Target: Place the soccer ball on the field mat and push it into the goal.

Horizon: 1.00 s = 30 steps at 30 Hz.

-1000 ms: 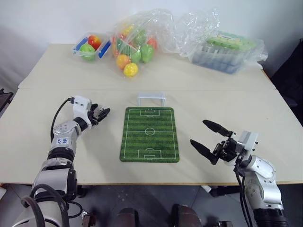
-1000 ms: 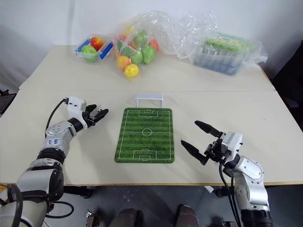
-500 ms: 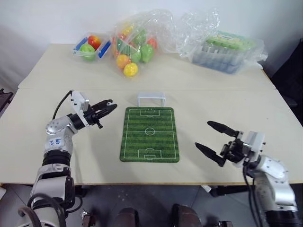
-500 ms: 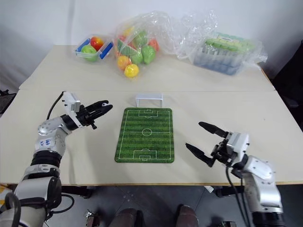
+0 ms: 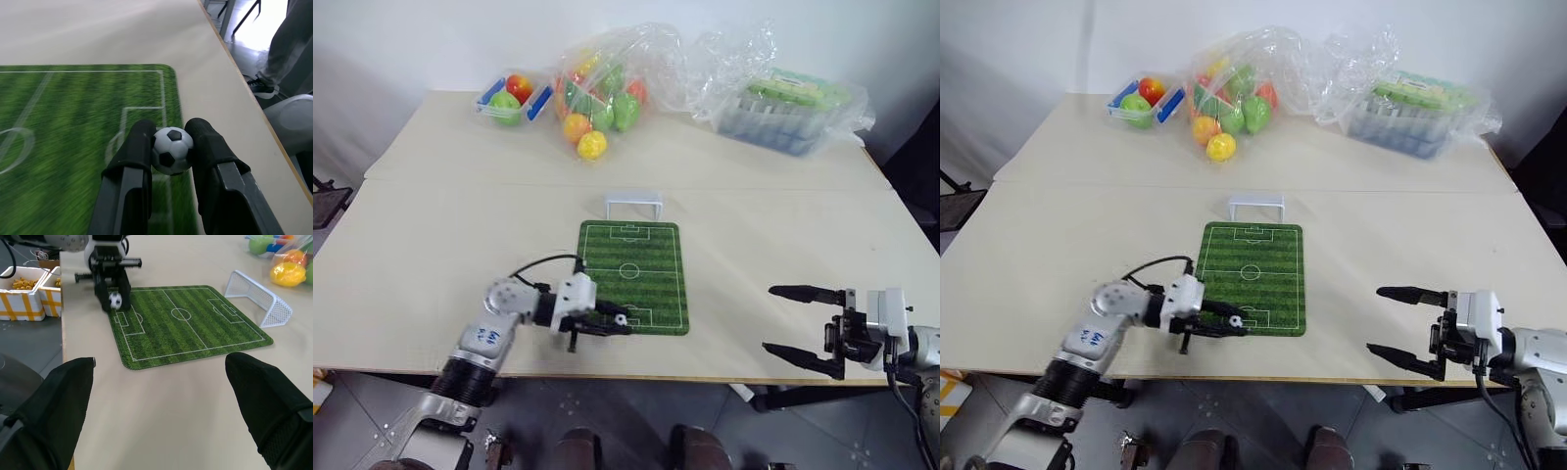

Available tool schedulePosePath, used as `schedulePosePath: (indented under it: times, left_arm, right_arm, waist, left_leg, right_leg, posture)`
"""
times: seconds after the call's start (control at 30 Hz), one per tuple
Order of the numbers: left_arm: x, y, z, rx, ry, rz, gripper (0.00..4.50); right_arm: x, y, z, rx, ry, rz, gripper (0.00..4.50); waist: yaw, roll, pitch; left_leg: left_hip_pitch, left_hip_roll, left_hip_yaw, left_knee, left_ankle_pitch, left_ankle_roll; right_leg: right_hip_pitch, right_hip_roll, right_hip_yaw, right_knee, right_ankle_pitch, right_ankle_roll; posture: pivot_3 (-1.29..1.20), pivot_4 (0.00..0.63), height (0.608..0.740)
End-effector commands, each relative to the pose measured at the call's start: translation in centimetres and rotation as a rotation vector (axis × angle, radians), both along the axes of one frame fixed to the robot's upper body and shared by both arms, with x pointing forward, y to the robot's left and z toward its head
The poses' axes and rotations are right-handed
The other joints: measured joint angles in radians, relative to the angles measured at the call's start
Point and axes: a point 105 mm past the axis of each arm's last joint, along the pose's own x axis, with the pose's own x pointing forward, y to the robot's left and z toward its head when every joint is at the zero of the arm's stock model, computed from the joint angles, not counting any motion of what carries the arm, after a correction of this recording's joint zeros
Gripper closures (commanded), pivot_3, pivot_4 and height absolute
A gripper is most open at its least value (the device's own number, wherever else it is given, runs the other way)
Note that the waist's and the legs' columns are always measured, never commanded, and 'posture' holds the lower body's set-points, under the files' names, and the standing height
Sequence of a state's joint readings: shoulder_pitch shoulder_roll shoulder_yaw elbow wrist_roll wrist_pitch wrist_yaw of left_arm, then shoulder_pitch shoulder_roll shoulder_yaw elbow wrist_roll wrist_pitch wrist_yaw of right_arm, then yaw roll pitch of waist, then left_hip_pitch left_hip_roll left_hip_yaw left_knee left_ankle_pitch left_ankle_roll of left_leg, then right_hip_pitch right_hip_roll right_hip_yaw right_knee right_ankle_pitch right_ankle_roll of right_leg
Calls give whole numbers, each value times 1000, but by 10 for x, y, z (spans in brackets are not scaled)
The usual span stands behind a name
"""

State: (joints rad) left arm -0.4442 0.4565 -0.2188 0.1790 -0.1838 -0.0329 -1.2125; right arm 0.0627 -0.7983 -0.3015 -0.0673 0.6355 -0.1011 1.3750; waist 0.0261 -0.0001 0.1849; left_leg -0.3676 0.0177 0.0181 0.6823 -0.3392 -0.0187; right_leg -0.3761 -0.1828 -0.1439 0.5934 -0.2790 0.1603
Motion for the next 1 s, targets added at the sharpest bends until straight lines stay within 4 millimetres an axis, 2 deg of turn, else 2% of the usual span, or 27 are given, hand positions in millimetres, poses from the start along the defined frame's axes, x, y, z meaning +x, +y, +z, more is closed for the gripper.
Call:
schedulePosePath:
  times: [0.03, 0.37, 0.57, 0.83, 1.0]
  left_arm:
    - [1, -5, 2, 7, -33, -7, 3640]
    - [5, -12, 2, -11, -48, 4, 3640]
    - [5, -15, 5, -21, -56, -3, 1736]
    - [2, -13, 8, -37, -72, -14, 1736]
    - [4, -3, 22, -96, -100, 19, 1736]
  right_arm:
    - [-6, 4, 9, 21, -36, -3, 0]
    - [-11, 17, 12, 66, -23, -19, 0]
    - [-11, 19, 12, 74, -17, -17, 0]
    - [-10, 21, 9, 83, -7, -10, 0]
    - [-9, 23, 5, 90, 14, 1, 0]
  waist:
    - [0, 0, 0]
    - [1, 0, 0]
    - [1, 0, 0]
    - [1, 0, 0]
    - [0, 0, 0]
  left_leg:
    - [0, 0, 0, 0, 0, 0]
    - [0, 0, 0, 0, 0, 0]
    - [0, 0, 0, 0, 0, 0]
    - [0, 0, 0, 0, 0, 0]
    - [0, 0, 0, 0, 0, 0]
  right_leg:
    - [0, 0, 0, 0, 0, 0]
    - [0, 0, 0, 0, 0, 0]
    - [0, 0, 0, 0, 0, 0]
    - [0, 0, 0, 0, 0, 0]
    - [0, 0, 0, 0, 0, 0]
  posture:
    - [0, 150, 740]
    - [0, 150, 740]
    - [0, 150, 740]
    - [0, 150, 740]
    - [0, 150, 740]
